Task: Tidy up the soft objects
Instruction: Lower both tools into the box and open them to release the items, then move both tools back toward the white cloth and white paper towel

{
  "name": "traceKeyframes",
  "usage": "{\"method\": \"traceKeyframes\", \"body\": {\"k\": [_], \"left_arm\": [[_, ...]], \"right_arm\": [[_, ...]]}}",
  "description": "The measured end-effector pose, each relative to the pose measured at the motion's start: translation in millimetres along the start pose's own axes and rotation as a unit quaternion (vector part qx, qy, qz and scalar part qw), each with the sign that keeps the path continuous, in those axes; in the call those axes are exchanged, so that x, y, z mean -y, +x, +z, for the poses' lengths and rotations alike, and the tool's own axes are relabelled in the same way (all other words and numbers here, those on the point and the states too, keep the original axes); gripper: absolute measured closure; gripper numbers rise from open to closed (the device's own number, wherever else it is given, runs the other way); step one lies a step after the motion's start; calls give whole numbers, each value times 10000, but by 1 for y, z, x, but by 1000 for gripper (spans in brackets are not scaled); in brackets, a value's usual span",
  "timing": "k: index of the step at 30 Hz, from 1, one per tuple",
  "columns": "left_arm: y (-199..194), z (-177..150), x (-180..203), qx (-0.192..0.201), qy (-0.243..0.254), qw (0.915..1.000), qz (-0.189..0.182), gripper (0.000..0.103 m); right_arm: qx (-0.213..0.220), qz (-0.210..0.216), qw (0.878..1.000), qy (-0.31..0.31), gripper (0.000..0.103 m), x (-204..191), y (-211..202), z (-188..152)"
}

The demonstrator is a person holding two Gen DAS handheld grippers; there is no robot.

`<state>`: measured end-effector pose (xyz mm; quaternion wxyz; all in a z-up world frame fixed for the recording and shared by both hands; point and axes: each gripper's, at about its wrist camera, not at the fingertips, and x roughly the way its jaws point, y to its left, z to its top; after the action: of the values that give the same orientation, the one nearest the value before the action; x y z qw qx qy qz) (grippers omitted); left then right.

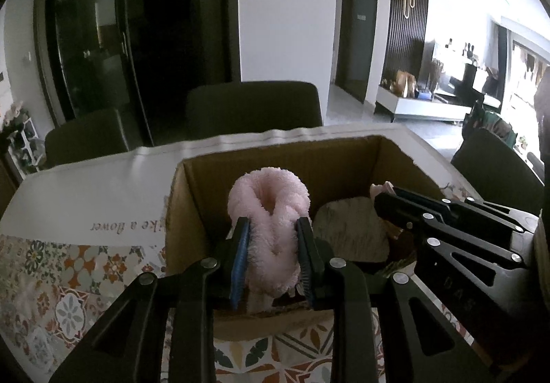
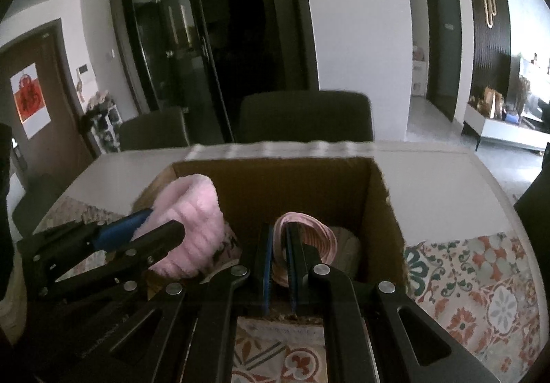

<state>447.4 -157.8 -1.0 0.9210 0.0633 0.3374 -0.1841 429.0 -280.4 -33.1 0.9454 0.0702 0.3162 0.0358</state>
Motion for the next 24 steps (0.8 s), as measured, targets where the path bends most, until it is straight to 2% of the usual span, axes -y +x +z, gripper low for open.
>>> {"method": "traceKeyframes", "body": {"k": [6, 8, 9, 10, 15, 17, 19, 24], "left_arm": [[4, -5, 0, -82, -17, 10000, 0, 69], [3, -5, -1, -66, -36, 10000, 11, 66], [1, -5, -2, -44, -54, 10000, 40, 65], [0, -5, -2, -32, -69, 10000, 62, 62], [-6, -4, -5, 46, -66, 9998, 202, 60], [-9, -4, -4, 67, -29, 9997, 216, 52], [-12, -4, -2, 100, 5, 9997, 221, 50], [-25, -5, 2, 173, 39, 9996, 230, 50]], "right_arm": [[-216, 30, 9997, 62, 91, 6, 9, -3], [-246, 65, 9997, 65, 82, 6, 10, -2], [-254, 93, 9996, 64, 73, 6, 9, -2], [-246, 113, 9996, 52, 68, 6, 9, -2], [-204, 39, 9998, -59, 67, 2, 6, 0], [-178, -38, 9998, -61, 67, 2, 3, 0], [-147, -84, 9999, -33, 63, 2, -2, 1], [-43, -276, 9996, 4, 61, 5, -20, 1]]}}
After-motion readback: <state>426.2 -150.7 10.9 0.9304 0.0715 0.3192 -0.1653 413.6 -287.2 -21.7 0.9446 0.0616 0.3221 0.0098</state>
